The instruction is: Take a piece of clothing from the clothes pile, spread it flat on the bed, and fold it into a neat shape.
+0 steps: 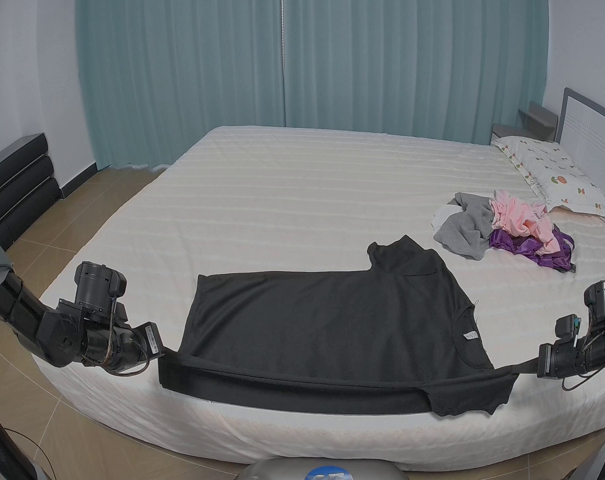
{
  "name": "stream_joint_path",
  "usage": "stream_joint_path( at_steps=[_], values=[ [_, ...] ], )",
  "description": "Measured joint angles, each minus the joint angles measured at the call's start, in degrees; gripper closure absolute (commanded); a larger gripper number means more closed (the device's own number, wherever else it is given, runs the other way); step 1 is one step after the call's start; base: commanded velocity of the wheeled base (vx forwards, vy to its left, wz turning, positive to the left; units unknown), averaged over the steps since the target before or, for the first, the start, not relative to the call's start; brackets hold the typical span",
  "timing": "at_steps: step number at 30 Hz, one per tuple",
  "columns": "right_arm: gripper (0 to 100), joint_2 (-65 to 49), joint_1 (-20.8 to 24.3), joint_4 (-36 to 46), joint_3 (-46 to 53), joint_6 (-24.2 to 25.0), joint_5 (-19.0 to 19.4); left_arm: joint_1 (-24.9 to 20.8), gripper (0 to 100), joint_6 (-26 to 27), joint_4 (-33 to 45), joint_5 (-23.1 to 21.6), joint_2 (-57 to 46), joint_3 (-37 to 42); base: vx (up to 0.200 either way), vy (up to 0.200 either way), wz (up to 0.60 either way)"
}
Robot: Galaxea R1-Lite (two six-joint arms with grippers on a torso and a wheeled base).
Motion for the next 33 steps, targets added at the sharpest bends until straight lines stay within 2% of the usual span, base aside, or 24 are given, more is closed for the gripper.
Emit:
stream_joint_path(
  at_steps=[17, 29, 30, 31, 33],
  values=[
    [100, 10.5, 3.6, 0.0, -10.4, 5.0, -0.6, 0.3, 100, 0.0, 0.0, 0.1, 8.7, -6.8, 0.000, 0.000, 0.00],
    [100, 17.4, 4.8, 0.0, -15.9, 5.9, -0.9, 0.0, 100, -1.5, 0.0, 0.1, 15.5, -12.2, 0.000, 0.000, 0.00],
    [100, 17.9, 4.8, 0.0, -16.3, 5.9, -1.0, 0.0, 0, -1.5, 0.0, 0.1, 16.0, -12.5, 0.000, 0.000, 0.00],
    [0, 18.4, 4.9, 0.0, -16.7, 5.9, -1.0, 0.0, 0, -1.5, 0.0, 0.1, 16.3, -12.8, 0.000, 0.000, 0.00],
    [0, 19.2, 5.0, 0.0, -17.3, 5.9, -1.0, -0.1, 0, -1.6, 0.0, 0.1, 17.0, -13.5, 0.000, 0.000, 0.00]
  ],
)
